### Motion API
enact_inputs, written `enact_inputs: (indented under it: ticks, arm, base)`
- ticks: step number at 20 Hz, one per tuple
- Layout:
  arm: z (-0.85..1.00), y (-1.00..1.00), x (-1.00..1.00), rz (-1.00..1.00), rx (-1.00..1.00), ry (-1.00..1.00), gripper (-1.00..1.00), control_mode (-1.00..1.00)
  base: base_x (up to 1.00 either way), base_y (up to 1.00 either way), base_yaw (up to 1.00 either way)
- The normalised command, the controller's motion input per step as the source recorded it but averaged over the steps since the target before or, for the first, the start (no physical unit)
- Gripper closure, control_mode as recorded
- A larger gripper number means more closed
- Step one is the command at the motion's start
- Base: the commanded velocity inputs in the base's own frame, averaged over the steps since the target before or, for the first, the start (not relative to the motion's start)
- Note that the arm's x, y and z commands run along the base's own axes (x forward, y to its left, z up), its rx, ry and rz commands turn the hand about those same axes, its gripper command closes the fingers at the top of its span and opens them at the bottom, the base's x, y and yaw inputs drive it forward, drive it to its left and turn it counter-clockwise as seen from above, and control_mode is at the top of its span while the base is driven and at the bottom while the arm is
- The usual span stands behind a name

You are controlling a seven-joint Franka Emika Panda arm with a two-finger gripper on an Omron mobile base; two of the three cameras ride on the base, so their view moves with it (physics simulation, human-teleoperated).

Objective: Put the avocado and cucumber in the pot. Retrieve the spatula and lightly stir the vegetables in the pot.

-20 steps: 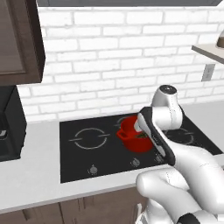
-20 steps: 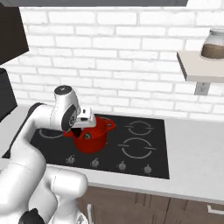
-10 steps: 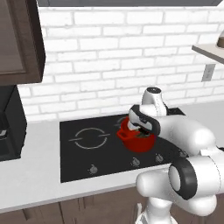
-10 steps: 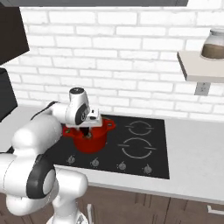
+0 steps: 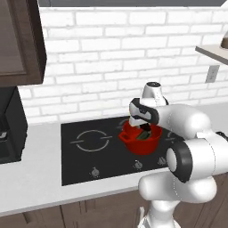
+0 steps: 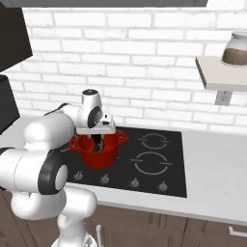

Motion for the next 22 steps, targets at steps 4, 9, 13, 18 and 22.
enact_inputs:
  ticks: [4,9,13,18,22]
  arm:
    - [-0.23,0.04,0.0,0.0,0.0,0.01,-1.0,-1.0]
    - [-0.04,0.0,0.0,0.0,0.0,0.01,-1.0,-1.0]
    - [0.0,0.0,-0.07,0.0,0.0,0.0,-1.0,-1.0]
    - [0.0,0.03,-0.11,0.0,0.0,0.0,-1.0,-1.0]
    - [0.41,0.06,-0.06,0.0,0.0,-0.11,-1.0,-1.0]
  base:
    - [0.0,0.0,0.0]
    - [0.0,0.0,0.0]
    - [0.0,0.0,0.0]
    - [0.0,0.0,0.0]
    - [0.0,0.0,0.0]
